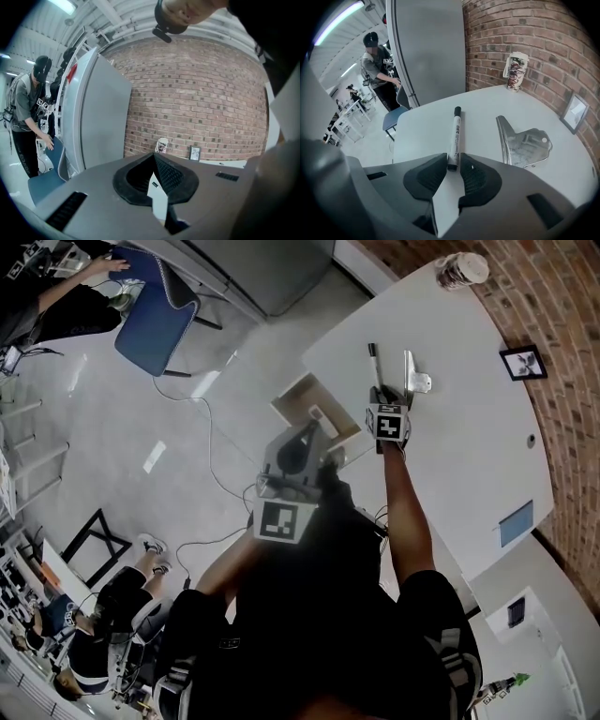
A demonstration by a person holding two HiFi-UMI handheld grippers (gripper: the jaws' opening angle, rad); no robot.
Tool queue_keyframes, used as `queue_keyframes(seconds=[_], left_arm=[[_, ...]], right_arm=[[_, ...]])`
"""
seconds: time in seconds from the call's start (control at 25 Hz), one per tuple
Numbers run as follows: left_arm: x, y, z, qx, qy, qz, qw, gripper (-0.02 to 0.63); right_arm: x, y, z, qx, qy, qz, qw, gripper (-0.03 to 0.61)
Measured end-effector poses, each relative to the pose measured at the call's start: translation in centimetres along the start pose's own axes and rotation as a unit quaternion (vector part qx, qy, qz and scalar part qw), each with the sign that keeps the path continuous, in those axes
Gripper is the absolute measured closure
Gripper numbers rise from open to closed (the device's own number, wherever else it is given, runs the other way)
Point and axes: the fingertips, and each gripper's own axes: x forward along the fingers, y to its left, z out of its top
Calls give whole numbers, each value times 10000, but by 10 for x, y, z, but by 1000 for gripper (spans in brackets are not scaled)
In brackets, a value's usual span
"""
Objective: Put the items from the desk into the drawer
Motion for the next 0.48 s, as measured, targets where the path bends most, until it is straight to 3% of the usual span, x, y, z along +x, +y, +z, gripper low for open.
queue_keyframes(seconds=[0.48], left_arm=[[-30,-8,6,52,-183,159,9997,614]], right_arm=[[-30,18,7,234,-341,334,9986,518]])
